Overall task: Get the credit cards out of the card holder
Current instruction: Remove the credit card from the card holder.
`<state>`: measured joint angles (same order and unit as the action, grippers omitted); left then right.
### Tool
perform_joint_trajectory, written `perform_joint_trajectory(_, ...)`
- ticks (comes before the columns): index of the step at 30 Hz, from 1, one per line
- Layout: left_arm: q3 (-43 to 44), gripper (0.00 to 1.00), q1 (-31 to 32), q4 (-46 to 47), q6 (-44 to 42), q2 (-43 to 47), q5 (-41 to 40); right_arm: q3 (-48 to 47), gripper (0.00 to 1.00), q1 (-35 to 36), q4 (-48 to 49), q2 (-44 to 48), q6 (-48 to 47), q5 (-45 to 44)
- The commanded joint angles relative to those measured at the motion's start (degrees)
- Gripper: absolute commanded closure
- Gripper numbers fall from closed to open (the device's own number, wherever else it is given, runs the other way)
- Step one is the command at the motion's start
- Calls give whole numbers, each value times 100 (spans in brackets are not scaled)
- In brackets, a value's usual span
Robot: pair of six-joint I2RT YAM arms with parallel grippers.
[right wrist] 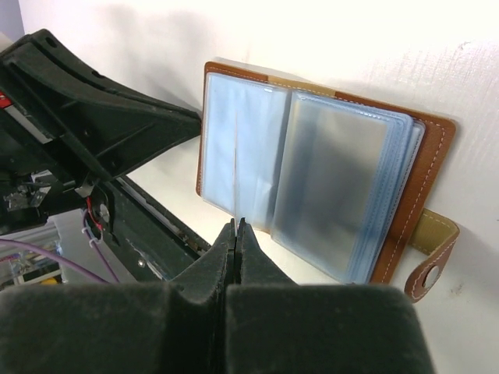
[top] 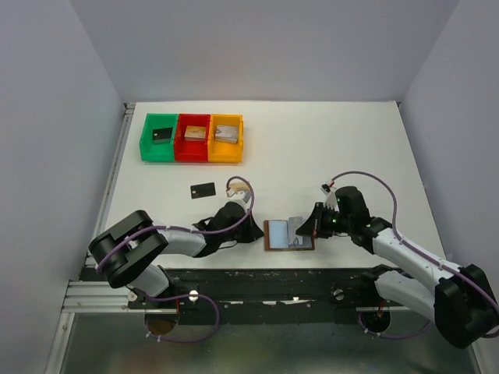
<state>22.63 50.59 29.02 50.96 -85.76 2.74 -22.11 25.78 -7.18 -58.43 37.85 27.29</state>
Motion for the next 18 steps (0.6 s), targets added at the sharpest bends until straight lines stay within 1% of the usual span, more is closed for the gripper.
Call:
perform_joint_trajectory(1, 355, 100, -67, -1143, -569, 120, -2, -337, 100, -29, -573, 244, -242, -162)
perform_joint_trajectory(3, 505, 100, -75, -1258, -631, 199, 16, -434, 100, -29, -740, 324, -295, -180)
perform_joint_trajectory(4, 584, 96, -75, -1310, -649, 260, 24, -487, 100, -29, -837, 367, -330, -206)
perform_joint_trajectory(5, 628, 90, -84, -1354, -657, 296, 59, -531, 100, -29, -916, 420, -365, -224)
perform_joint_trajectory(8, 751, 62, -110, -1547, -666, 594, 95, -750, 100, -38, -1241, 613, -637, -259)
perform_joint_trajectory(9, 760, 56, -111, -1644, -666, 760, 69, -838, 100, -29, -1364, 666, -786, -172)
perform_joint_trajectory(10, 778, 52, -137, -1740, -640, 927, -10, -978, 100, -29, -1496, 701, -970, -102)
perform_joint_trajectory(15, 857, 50, -339, -2303, -683, 2122, -195, -1743, 100, -21, -2383, 456, -1832, 758)
perform_joint_trajectory(16, 857, 50, -391, -2347, -762, 2324, -152, -1805, 100, -20, -2402, 438, -1859, 978)
perform_joint_trajectory(18, 752, 47, -514, -2226, -938, 2816, 268, -1885, 100, 6, -2262, 421, -1790, 1619)
